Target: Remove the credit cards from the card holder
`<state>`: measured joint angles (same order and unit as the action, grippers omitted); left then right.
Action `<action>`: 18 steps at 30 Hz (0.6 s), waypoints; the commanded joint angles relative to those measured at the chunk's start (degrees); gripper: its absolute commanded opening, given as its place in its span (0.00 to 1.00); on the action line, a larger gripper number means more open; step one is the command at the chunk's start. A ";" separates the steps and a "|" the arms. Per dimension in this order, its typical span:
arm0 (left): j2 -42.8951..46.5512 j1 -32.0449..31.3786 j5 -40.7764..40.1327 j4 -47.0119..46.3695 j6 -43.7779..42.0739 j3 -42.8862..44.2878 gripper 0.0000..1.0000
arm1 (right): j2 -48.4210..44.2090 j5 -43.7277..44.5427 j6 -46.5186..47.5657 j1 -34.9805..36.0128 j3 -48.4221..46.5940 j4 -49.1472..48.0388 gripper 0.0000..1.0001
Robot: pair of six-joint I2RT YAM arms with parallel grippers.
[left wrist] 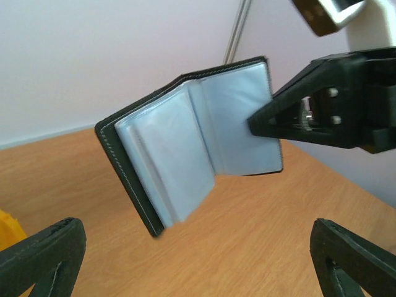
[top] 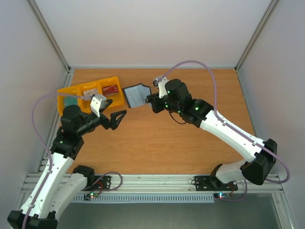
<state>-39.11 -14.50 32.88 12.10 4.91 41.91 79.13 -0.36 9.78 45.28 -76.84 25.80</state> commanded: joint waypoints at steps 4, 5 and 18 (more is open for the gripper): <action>0.84 -0.07 -4.61 0.70 3.66 -1.30 0.96 | -2.96 -23.40 1.73 -2.84 2.58 -11.21 0.01; 1.33 0.02 -4.32 1.11 3.30 -1.57 0.96 | -3.62 -28.14 0.97 -4.05 3.53 -12.98 0.01; 4.87 0.84 4.50 -0.14 6.31 -1.86 0.43 | -6.86 -53.70 8.30 -7.71 3.87 -12.93 0.01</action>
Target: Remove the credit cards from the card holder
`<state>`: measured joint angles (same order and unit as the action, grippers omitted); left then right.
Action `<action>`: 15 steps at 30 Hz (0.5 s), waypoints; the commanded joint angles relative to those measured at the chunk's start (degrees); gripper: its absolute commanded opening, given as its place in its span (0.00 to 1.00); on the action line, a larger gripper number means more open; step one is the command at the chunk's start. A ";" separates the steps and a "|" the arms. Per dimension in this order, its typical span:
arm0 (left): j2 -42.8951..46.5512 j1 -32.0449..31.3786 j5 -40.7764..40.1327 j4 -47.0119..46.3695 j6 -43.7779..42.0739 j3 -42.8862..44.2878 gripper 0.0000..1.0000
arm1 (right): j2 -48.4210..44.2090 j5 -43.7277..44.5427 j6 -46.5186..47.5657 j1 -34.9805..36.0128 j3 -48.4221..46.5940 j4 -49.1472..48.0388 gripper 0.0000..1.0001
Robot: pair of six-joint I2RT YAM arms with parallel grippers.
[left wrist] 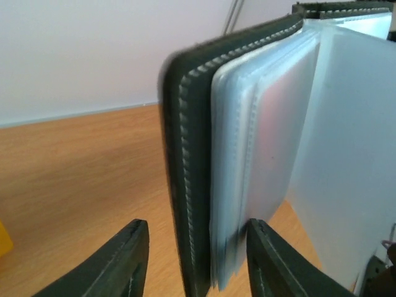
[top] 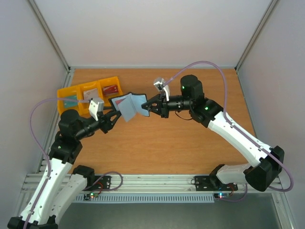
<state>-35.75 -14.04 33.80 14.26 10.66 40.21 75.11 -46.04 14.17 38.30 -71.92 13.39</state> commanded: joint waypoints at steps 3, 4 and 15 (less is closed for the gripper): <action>1.74 0.41 4.33 -2.82 0.74 -0.14 0.30 | -3.00 -11.56 5.20 -0.75 -1.83 0.71 0.01; 1.87 0.36 4.65 -2.90 0.83 -0.10 0.30 | -3.18 -11.65 5.80 -0.69 -1.97 1.32 0.01; 0.70 0.10 10.08 -11.24 8.96 -0.66 0.46 | 1.81 -13.24 -6.93 -0.17 0.07 -14.55 0.01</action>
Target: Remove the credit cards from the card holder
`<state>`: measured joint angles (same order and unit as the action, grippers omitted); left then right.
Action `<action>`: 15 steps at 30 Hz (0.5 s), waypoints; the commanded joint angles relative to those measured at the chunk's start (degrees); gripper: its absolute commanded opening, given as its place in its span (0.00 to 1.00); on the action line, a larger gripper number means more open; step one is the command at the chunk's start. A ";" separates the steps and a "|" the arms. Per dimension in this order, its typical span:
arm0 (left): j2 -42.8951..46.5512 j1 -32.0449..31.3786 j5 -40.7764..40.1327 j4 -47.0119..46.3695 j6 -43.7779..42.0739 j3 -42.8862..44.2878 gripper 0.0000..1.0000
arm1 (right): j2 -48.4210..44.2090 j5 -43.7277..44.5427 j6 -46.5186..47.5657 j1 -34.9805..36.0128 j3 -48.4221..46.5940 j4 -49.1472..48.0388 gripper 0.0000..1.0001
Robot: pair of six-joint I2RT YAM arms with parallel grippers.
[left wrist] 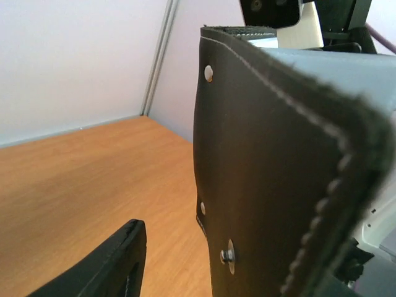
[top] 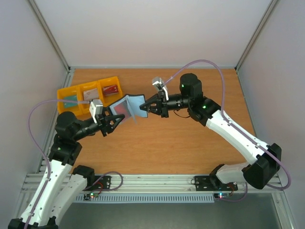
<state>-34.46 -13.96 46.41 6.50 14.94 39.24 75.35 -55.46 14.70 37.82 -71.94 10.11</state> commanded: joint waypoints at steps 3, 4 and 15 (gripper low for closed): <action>-0.59 0.00 -2.69 -4.04 4.93 0.00 0.46 | 2.26 -3.33 -6.90 1.25 -0.44 -11.61 0.01; -0.75 -0.04 -1.78 -4.92 5.13 -0.25 0.46 | 2.73 -3.40 -6.69 1.53 -0.67 -11.31 0.01; -1.31 -0.08 -22.85 12.85 0.86 4.35 0.00 | 0.51 19.31 -0.43 -2.05 -3.46 6.21 0.44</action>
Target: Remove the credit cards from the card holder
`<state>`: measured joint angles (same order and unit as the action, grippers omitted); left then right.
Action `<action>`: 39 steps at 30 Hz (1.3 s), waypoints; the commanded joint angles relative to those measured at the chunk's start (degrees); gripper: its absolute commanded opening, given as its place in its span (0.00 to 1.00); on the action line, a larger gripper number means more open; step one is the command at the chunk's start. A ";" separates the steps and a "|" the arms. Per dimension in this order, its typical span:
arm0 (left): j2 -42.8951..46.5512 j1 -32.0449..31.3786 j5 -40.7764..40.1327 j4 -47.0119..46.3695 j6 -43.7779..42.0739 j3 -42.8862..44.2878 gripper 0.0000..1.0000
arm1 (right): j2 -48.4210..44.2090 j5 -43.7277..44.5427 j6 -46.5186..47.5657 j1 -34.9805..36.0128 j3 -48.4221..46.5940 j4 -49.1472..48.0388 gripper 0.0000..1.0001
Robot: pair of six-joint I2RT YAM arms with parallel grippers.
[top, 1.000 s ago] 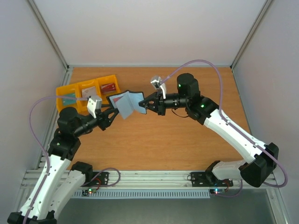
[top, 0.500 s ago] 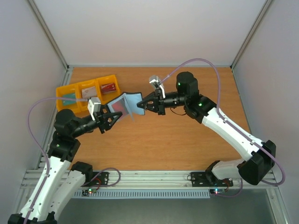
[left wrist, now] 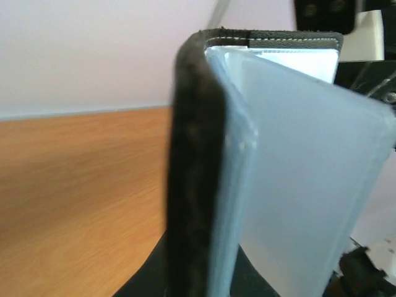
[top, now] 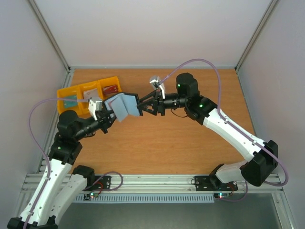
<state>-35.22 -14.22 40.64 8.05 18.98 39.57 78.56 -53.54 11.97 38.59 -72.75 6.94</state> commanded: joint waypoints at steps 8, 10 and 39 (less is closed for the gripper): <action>-7.33 -2.45 -49.08 26.52 -39.31 6.53 0.00 | -5.27 39.35 2.97 -2.88 -4.16 16.43 0.45; -7.89 -2.75 -48.36 28.26 -40.44 8.22 0.00 | -4.20 32.96 3.19 0.85 -3.08 12.23 0.48; 0.67 -2.77 11.61 6.64 1.37 4.47 0.00 | 2.44 6.79 15.97 6.52 -4.62 15.73 0.60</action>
<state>-35.86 -16.75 45.10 22.85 18.06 44.23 82.70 -30.50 24.60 45.34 -79.00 25.02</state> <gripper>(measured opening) 0.085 0.831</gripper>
